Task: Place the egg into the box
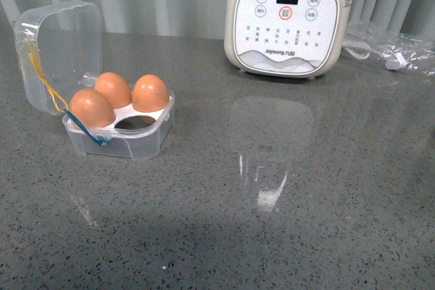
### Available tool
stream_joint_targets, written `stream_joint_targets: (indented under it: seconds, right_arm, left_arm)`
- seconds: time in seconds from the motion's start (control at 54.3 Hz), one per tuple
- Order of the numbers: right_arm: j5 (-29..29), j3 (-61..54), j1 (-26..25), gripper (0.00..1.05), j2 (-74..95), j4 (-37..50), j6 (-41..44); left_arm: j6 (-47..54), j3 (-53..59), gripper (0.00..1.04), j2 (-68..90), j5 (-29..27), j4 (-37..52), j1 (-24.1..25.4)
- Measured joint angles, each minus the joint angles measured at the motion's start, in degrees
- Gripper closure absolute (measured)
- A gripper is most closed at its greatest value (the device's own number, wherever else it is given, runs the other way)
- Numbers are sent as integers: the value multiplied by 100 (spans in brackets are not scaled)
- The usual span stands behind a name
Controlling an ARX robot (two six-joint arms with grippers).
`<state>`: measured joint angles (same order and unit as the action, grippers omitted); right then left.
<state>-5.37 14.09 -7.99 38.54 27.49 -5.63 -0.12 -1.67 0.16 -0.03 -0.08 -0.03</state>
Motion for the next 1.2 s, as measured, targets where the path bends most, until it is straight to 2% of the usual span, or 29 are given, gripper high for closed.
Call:
stream_joint_targets:
  seconds: [0.203, 0.405, 0.7, 1.197]
  right_arm:
    - [-313, 1182, -358, 7, 2065, 76, 140]
    - [-420, 2153, -337, 7, 3064, -870, 313]
    - [-575, 2363, -369, 7, 3209, -1462, 562]
    - [-791, 2076, -522, 7, 3663, -1311, 660]
  left_arm:
    - [0, 0, 7, 0, 0, 0, 0]
    - [0, 0, 7, 0, 0, 0, 0]
    - [0, 0, 7, 0, 0, 0, 0]
    - [0, 0, 7, 0, 0, 0, 0]
